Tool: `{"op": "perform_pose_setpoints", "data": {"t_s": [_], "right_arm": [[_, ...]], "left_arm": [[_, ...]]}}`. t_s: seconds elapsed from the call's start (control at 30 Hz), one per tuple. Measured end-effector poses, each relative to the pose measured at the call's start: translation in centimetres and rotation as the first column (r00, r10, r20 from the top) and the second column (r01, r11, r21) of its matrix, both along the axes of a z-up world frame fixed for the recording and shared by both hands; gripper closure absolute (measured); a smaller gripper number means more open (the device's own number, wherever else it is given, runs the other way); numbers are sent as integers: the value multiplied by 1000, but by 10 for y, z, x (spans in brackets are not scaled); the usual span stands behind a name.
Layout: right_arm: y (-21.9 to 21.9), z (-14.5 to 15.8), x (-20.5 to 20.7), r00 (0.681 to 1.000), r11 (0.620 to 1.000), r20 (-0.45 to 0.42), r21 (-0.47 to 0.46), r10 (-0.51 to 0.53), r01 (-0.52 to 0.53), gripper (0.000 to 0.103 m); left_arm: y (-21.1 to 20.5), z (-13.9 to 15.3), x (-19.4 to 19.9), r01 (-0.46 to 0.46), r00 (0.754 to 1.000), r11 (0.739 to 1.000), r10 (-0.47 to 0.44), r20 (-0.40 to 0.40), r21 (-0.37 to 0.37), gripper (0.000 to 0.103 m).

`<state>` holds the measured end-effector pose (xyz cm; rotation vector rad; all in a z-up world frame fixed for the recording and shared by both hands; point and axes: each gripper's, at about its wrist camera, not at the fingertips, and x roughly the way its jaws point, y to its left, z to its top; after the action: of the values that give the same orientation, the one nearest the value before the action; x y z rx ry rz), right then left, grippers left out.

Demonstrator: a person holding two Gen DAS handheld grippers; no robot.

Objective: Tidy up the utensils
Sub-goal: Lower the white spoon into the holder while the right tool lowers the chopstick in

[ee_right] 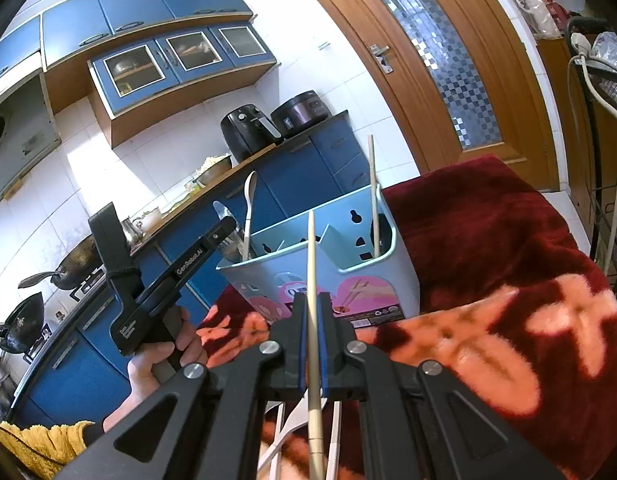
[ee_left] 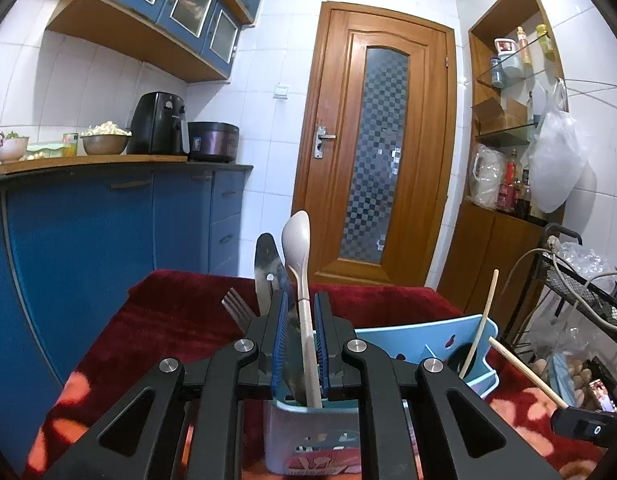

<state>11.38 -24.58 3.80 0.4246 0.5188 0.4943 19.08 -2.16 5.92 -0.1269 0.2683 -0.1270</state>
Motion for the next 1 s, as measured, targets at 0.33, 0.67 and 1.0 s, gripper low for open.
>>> {"op": "perform_pose_setpoints", "data": {"t_s": [0.33,0.67,1.0], "right_arm": [[3,5,7,1000,1000,5,-1,4,-4,97],[5,13,79,1000,1000,-23,21,-11,12,97],[23,4,113,988,990,-151,-139,15,-36,97]], "left_arm": [[10,8,-16,16,998,1000,-17,-55,-23,90],[23,11,-36,23,995,999,-28,-92,-49,90],[24,12,-42,51,994,998,-55,-90,-47,90]]}}
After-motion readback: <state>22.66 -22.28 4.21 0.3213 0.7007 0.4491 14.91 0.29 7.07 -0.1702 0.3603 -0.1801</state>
